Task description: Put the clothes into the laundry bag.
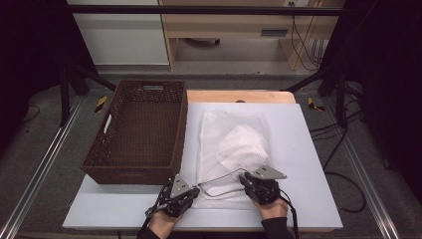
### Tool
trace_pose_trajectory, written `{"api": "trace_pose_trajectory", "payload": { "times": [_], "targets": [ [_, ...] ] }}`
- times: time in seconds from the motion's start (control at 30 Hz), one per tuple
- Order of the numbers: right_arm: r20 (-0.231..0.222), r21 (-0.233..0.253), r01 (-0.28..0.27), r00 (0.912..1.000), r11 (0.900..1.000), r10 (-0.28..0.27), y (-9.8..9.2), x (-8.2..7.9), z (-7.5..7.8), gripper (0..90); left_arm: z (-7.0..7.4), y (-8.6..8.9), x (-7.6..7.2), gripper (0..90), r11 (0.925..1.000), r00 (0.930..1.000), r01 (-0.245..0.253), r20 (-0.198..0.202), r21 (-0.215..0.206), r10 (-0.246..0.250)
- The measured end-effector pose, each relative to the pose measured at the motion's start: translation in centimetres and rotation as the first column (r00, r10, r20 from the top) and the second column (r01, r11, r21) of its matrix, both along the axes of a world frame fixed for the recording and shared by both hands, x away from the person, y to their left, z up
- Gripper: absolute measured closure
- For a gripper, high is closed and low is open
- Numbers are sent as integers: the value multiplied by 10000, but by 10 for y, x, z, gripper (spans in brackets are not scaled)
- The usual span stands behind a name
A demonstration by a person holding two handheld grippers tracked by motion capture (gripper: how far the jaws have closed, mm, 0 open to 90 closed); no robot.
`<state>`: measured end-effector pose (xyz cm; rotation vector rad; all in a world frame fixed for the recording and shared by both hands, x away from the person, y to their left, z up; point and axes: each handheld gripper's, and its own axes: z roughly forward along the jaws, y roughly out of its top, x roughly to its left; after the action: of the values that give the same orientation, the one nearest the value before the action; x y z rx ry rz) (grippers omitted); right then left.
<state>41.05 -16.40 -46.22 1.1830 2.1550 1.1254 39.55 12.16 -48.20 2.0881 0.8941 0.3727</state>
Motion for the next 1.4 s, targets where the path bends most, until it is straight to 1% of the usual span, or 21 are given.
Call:
{"api": "trace_pose_trajectory", "payload": {
  "times": [0.07, 0.13, 0.2, 0.27, 0.3, 0.43, 0.5, 0.63, 0.73, 0.77, 0.93, 0.97, 1.0, 1.03, 1.07, 1.1, 1.17, 1.3, 1.33, 1.37, 1.4],
  "targets": [
    [407, 118, 120, 9991, 9999, -125, -12, -12, 9, 668, 0, 0, 0, 861, 10000, 10000, -3, -16, 5, 3],
    [522, 97, 235, 9983, 9997, -240, -15, -12, 11, 645, -1, -1, 1, 862, 10000, 10000, 1, -29, 36, -1],
    [517, -20, 460, 9976, 9989, -458, -14, -7, 10, 569, -2, -1, 2, 861, 10000, 10000, -26, -86, 33, 27],
    [476, -98, 501, 9976, 9987, -496, -12, -5, 9, 561, -2, -2, 2, 861, 10000, 10000, 1, -77, 40, -1],
    [352, -472, 570, 9978, 9973, -554, -6, 2, 4, 574, -2, -2, 1, 861, 10000, 10000, 18, -74, 42, -17],
    [367, -953, 678, 9972, 9931, -645, 0, 8, 0, 748, -2, -1, 2, 860, 10000, 10000, 22, -60, 67, -21],
    [234, -976, 726, 9972, 9926, -706, 0, 9, 0, 843, -2, -1, 2, 860, 10000, 10000, 17, -62, 95, -16],
    [171, -753, 651, 9978, 9950, -640, -6, 7, 4, 890, -2, 0, 2, 856, 9999, 10000, -19, -47, 109, 19],
    [117, -576, 375, 9993, 9976, -369, -10, 4, 7, 890, -2, 0, 2, 853, 9999, 10000, -67, -43, 120, 67],
    [-48, -374, 113, 9999, 9992, -115, -12, -2, 8, 890, -2, 0, 2, 853, 9999, 9999, -87, -49, 138, 88],
    [-211, -240, -256, 9995, 9994, 251, -19, -15, 10, 892, -2, 0, 2, 853, 9997, 9999, -150, -43, 207, 151],
    [-579, -244, -278, 9980, 9993, 264, -21, -17, 6, 891, -2, 0, 1, 854, 9995, 9998, -188, -35, 254, 189],
    [-579, -244, -278, 9980, 9993, 264, -21, -17, 6, 891, -2, 0, 1, 854, 9995, 9998, -188, -35, 254, 189],
    [-1003, -405, -377, 9944, 9985, 335, -21, -16, -1, 891, -2, 0, 1, 854, 9993, 9997, -227, -19, 285, 228],
    [-1003, -405, -377, 9944, 9985, 335, -21, -16, -1, 891, -1, 0, 1, 854, 9993, 9997, -235, -28, 292, 236],
    [-1269, -579, -499, 9910, 9971, 422, -20, -14, -6, 891, -1, 1, 0, 854, 9989, 9995, -303, -3, 346, 303],
    [-1459, -597, -505, 9884, 9969, 413, -17, -12, -10, 885, -1, 2, 1, 854, 9991, 9995, -317, -33, 286, 318],
    [-1426, -772, -612, 9885, 9951, 498, -14, -10, -15, 839, 2, 3, 2, 831, 9994, 9994, -333, 8, 120, 333],
    [-1416, -691, -649, 9884, 9955, 546, -14, -11, -15, 806, 4, 3, 2, 803, 9993, 9993, -359, 98, 50, 359],
    [-1401, -582, -634, 9886, 9963, 547, -15, -12, -13, 780, 9, 3, 2, 767, 9991, 9984, -408, 389, -92, 411],
    [-1206, -445, -605, 9912, 9972, 548, -18, -14, -9, 734, 13, 2, 3, 693, 9992, 9979, -386, 507, -131, 392]
  ]
}}
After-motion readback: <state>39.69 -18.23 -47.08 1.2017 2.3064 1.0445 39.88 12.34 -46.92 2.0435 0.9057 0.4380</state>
